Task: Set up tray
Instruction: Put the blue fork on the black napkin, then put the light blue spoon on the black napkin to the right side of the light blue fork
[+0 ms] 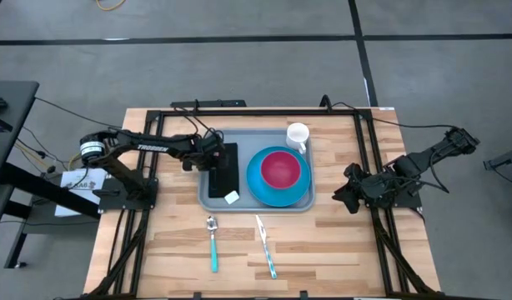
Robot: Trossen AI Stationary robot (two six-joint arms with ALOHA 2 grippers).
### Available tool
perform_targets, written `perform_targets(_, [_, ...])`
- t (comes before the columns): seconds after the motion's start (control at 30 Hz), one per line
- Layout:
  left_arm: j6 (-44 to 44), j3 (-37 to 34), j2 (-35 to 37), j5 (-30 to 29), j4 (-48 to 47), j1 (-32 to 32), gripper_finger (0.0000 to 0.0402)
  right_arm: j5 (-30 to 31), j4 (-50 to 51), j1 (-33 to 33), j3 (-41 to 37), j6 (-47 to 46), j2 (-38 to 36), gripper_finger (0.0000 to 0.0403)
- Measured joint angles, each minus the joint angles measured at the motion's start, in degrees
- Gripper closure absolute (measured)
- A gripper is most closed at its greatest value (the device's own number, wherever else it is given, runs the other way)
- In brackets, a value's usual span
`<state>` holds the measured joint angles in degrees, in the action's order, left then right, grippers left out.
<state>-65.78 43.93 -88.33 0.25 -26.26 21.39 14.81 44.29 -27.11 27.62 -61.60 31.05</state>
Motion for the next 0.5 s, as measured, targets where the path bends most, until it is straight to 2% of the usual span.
perform_targets(0.17, [0.1,0.0,0.0,1.2,0.0,0.0,0.0341,0.0,0.0,0.0,0.0,0.0,0.0,0.0276])
perform_targets(0.27, [3.3,0.9,1.5,1.4,-1.7,0.1,0.0330,-0.1,0.0,0.0,0.0,0.0,0.0,0.0276])
perform_targets(0.5, [9.0,9.6,9.5,-7.0,-16.5,0.1,0.0324,-1.2,0.0,0.0,0.0,0.1,0.0,0.0276])
